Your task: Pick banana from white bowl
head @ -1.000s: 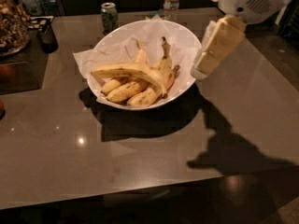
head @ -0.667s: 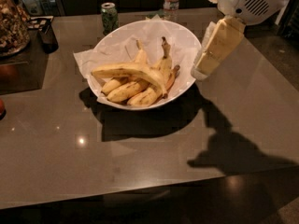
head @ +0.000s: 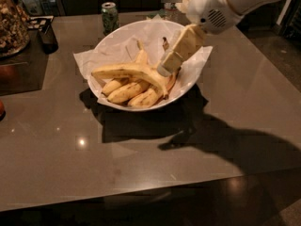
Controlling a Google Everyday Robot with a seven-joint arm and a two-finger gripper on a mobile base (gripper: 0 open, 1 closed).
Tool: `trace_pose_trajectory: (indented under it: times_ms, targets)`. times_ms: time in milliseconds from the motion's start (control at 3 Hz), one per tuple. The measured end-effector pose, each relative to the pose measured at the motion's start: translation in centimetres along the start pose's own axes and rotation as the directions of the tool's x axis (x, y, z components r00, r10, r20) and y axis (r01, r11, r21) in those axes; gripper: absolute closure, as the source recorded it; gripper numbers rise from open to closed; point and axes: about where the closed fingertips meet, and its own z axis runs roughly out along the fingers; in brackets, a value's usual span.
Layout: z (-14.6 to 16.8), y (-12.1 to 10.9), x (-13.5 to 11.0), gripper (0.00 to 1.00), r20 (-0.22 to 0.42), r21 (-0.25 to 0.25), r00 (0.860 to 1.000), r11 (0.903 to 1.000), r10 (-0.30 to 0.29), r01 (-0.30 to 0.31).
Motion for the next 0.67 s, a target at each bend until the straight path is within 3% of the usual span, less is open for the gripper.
trace_pose_trajectory:
  times_ms: [333, 667]
  targets:
    - [3.51, -0.84, -3.13, 0.00, 0.097, -0.058, 0.995, 0.9983, -0.003, 0.009]
    - [3.70, -0.90, -3.15, 0.00, 0.100, -0.062, 0.995, 0.9981, -0.001, 0.007]
